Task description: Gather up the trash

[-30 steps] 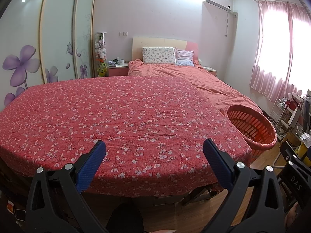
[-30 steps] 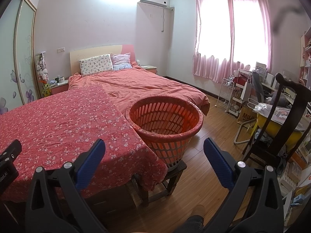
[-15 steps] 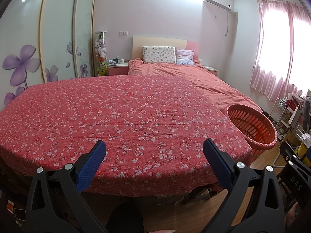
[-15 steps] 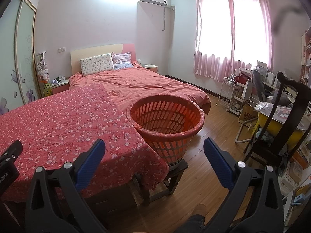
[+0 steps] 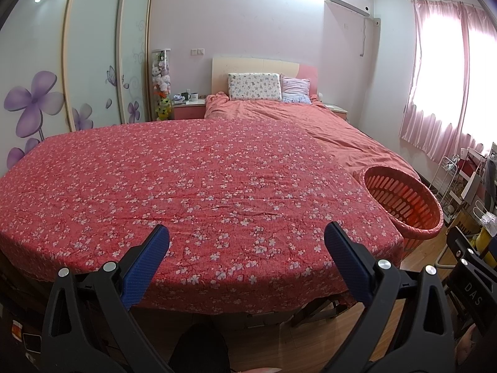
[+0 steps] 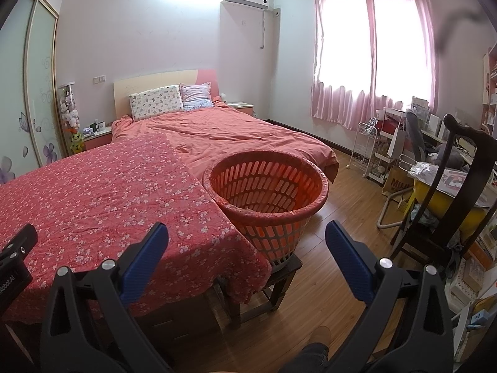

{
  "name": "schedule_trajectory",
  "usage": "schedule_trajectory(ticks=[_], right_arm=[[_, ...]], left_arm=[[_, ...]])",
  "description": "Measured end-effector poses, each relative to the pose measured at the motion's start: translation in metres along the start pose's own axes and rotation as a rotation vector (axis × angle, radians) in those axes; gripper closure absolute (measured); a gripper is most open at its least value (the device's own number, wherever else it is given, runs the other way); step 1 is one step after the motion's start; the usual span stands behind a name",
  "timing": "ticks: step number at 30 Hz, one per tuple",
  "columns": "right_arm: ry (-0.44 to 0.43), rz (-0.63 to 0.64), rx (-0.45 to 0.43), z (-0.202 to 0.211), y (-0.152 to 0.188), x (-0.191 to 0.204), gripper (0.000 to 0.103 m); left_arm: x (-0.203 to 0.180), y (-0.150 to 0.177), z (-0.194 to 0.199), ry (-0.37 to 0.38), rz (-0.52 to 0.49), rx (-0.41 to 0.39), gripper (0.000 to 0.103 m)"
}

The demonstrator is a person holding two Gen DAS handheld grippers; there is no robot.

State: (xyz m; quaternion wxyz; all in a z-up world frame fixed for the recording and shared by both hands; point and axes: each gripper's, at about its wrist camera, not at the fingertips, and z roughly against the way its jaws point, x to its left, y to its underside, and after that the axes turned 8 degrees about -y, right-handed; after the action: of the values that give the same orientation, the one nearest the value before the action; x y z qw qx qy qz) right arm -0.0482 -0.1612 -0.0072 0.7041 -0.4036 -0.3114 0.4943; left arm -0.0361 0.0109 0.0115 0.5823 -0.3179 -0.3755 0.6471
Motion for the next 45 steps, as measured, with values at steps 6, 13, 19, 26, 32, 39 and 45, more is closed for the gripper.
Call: schedule_trajectory(ticks=[6, 13, 19, 26, 32, 39, 45], right_arm=[[-0.002, 0.0, 0.001, -0.0002, 0.0006, 0.0, 0.004], [-0.002, -0.001, 0.001, -0.0002, -0.0006, -0.0017, 0.004], [-0.002, -0.002, 0.002, 0.0, -0.001, -0.0019, 0.004], [-0.003, -0.001, 0.002, 0.0002, -0.0016, -0.0022, 0.004], [-0.004, -0.003, 0.002, 0.0002, -0.0002, -0.0004, 0.004], [-0.005, -0.002, 0.003, 0.0, 0.0004, 0.0004, 0.004], [-0.005, -0.002, 0.003, 0.0001, -0.0008, -0.0011, 0.004]], left_arm=[[0.0004, 0.0008, -0.0003, -0.001, 0.0, 0.001, 0.004], [0.0002, 0.0007, -0.0012, -0.001, -0.001, 0.002, 0.004], [0.0004, 0.0001, -0.0014, -0.001, -0.001, 0.002, 0.004], [0.0009, 0.0033, -0.0024, -0.004, -0.001, 0.004, 0.004], [0.0027, 0.0038, -0.0012, -0.005, -0.004, 0.006, 0.004], [0.0023, 0.0029, -0.0013, -0.005, -0.006, 0.009, 0.004], [0.0039, 0.003, -0.0013, -0.008, -0.009, 0.009, 0.004]])
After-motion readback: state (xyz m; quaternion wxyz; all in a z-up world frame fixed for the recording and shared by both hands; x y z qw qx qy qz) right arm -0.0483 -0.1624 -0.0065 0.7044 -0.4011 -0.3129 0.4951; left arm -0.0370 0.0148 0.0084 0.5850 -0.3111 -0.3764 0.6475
